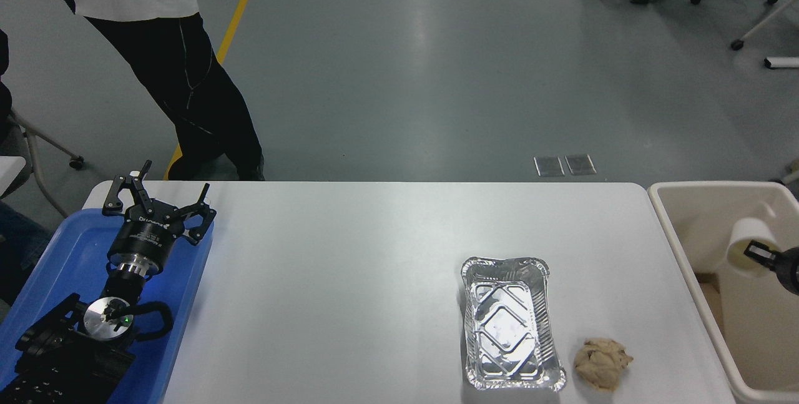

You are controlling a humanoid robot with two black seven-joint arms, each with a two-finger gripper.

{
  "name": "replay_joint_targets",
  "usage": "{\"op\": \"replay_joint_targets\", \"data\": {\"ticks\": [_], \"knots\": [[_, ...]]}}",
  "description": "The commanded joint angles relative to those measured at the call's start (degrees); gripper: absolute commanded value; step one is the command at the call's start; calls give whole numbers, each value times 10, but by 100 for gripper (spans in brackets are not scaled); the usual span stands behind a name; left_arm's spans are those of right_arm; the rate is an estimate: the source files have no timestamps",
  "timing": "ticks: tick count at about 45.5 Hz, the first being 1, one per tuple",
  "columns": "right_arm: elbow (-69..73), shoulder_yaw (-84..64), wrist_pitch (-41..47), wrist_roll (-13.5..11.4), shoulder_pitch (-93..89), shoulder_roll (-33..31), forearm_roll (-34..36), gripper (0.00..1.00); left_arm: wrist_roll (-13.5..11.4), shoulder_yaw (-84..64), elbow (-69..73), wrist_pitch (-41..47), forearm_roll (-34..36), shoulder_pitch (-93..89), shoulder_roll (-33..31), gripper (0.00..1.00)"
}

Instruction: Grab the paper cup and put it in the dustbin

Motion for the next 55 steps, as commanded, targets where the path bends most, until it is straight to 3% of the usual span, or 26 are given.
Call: {"op": "replay_joint_targets", "data": {"ticks": [1,3,4,29,42,55], "knots": [[-10,19,-41,-17,-28,17,12,72,0,0,0,0,0,0,0,99],[-10,19,-42,-17,-25,17,19,98,0,0,0,0,0,0,0,99],[-8,19,-37,-17,-25,16,22,100,0,0,0,0,0,-1,-1,99],[31,16,-29,-12,9,-8,23,100,0,0,0,0,0,0,0,99],[366,8,-29,-12,239,-166,12,100,0,0,0,0,0,-1,-1,99],[700,-89,-28,-12,526,-196,11,100,0,1,0,0,0,-1,0,99]]}}
